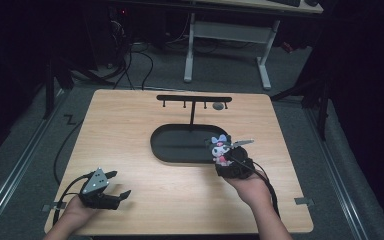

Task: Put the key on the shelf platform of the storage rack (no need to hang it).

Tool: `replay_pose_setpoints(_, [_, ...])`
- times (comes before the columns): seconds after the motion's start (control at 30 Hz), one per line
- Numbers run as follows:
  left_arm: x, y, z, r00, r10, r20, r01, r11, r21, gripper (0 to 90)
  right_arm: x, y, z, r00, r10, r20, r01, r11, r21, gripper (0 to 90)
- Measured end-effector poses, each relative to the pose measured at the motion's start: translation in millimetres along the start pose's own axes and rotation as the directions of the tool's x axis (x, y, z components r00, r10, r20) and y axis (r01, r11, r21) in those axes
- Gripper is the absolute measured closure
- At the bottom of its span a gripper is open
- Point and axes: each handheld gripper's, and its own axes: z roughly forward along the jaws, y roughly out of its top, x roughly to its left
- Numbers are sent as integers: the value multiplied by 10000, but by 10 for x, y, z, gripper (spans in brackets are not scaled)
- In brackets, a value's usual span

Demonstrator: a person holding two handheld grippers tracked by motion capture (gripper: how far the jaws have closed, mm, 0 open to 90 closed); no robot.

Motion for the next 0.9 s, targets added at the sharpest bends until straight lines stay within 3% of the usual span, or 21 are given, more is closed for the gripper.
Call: replay_pose_setpoints(0.9, [-1, -1, -4, 10000, 32, 23, -32, 10000, -19, 154, -7, 355, 386, 9992, 280, -279, -278, 9996, 71, 475])
